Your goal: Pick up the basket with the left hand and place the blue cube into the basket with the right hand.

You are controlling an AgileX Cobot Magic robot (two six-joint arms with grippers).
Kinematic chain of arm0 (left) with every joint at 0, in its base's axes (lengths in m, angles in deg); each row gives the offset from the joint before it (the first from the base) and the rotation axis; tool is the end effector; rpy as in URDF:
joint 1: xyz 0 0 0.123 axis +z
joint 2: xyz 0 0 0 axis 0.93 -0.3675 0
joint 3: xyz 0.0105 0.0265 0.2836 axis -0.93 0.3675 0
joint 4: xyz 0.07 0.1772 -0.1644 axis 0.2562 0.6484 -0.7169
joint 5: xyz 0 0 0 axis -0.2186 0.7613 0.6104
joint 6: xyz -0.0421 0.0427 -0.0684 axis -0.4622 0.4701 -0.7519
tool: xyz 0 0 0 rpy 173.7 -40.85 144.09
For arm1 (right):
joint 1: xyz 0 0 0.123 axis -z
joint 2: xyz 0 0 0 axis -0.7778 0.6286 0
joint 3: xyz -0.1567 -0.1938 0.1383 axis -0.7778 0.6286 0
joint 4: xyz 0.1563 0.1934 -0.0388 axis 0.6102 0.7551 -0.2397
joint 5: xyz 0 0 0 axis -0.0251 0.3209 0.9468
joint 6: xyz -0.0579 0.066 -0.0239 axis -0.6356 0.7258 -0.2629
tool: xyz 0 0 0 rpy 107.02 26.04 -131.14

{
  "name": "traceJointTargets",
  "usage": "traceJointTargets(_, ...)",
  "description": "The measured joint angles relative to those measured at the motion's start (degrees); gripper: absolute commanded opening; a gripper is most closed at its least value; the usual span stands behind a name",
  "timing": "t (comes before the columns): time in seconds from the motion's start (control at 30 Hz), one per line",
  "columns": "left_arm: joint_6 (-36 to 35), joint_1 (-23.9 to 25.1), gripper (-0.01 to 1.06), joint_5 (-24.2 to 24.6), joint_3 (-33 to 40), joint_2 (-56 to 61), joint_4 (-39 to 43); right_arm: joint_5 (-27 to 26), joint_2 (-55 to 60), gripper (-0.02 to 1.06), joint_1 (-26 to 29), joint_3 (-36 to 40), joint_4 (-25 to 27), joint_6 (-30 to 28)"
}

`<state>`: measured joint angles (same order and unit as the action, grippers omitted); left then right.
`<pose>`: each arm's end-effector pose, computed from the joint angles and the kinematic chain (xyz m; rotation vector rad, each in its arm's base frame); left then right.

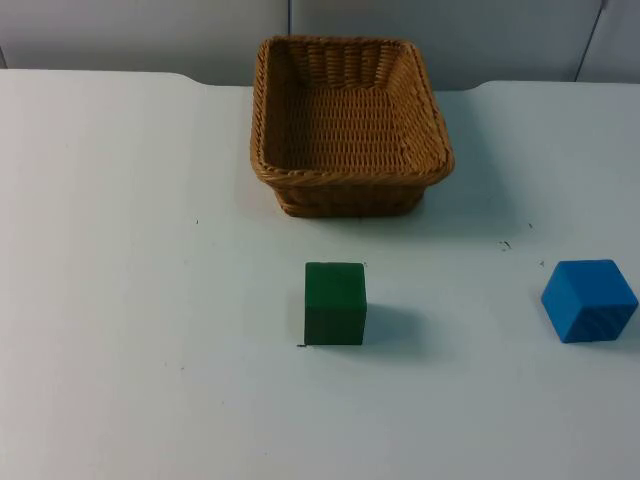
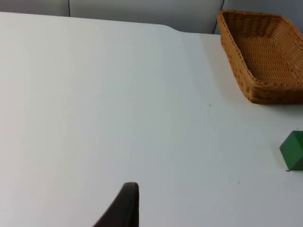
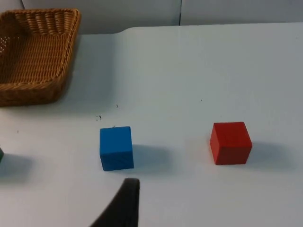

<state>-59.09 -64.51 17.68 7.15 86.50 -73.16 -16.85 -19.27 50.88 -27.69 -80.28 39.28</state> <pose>-0.0038 -0.0170 0.2849 -0.0332 2.0401 -0.1929 -0.0020 -0.0042 0.2851 0.0187 2.0439 -0.0501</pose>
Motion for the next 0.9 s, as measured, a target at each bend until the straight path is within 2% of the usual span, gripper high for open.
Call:
traceJointTargets(0.6,0.5,0.0,1.00,-6.7,-5.9,-15.8,-3.0,-5.3,14.7,1.05,0.0,-5.9,0.0,0.0)
traceJointTargets(0.9,12.3,0.0,1.00,-14.9,-7.7,-25.1,-14.4,-5.9,23.3,1.05,0.0,-6.3,0.0,0.0)
